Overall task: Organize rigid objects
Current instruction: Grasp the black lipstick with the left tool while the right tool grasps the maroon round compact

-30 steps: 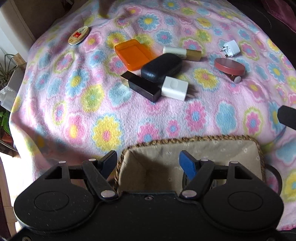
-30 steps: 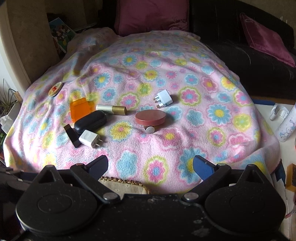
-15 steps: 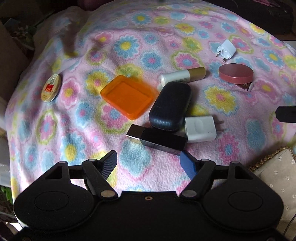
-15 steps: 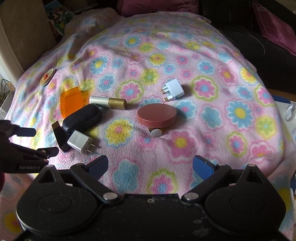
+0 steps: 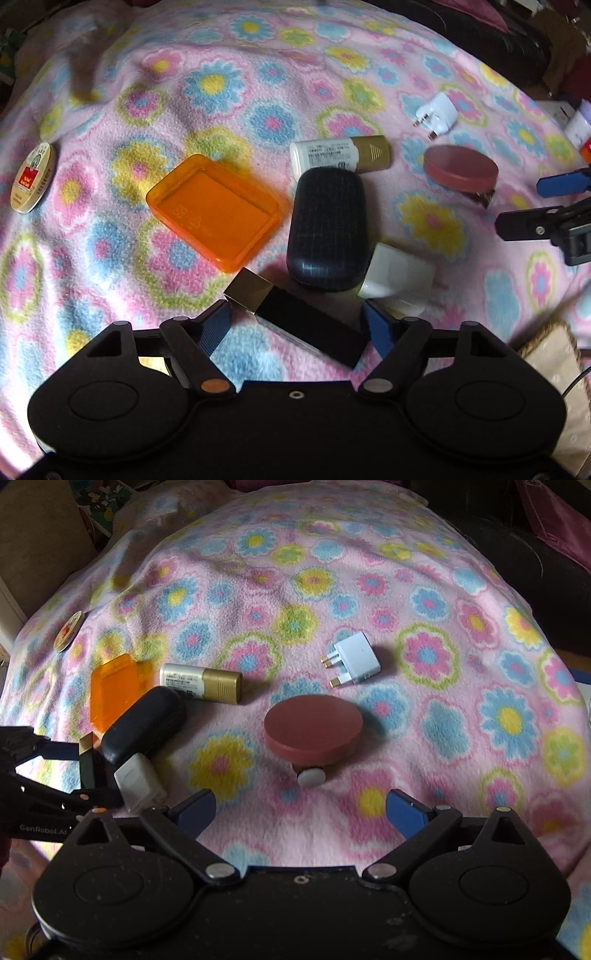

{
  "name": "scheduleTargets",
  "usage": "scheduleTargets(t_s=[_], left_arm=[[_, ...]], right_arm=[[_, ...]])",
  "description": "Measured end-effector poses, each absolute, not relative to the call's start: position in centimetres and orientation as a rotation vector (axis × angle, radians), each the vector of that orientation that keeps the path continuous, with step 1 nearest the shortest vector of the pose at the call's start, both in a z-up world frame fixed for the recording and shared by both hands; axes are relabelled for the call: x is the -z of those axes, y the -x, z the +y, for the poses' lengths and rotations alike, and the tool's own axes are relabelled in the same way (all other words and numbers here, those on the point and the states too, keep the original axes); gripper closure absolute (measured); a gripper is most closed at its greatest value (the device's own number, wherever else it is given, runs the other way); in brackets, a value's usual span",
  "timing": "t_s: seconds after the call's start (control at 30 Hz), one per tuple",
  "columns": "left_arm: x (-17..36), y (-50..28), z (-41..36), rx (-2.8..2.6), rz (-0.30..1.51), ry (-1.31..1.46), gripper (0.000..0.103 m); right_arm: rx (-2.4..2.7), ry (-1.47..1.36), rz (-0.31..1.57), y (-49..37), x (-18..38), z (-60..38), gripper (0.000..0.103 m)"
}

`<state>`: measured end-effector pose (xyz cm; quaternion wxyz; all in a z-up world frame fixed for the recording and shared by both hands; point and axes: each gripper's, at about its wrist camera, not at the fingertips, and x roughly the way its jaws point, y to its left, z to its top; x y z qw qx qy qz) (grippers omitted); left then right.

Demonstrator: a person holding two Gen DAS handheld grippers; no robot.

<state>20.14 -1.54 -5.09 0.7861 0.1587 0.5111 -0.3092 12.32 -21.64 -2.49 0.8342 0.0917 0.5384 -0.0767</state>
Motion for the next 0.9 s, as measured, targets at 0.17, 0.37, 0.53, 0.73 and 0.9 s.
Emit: scheduleTargets(t_s=[0.17,0.37,0.53,0.73,0.9], left_arm=[[5.1,-20.7,-2.0,0.657,1.084,-0.312,0.030],[5.7,-21.4,-1.9,0.674,1.097,-0.305,0.030],[5.5,-21.0,-1.8,0.655,1.089,-0.294,0.029],[4.6,-20.1,-1.3,0.714,1.038,-0.409,0.022],[3.8,-19.3,-0.6,0.696,1.056,-0.393,0.022]], right_arm=[[0.172,-0.179,1.129,-15.0,3.3,-21.6,0.003],[0.184,-0.144,1.150,-17.7,5.0,-21.8,0.005],[0.185,-0.173,1.190,-18.0,6.4,-22.4,0.028],[0.192,-0.200,1.167,-17.4,6.3,-22.8,0.028],[0.196,-0.227,1.127,-17.2,5.5,-23.2,0.028]])
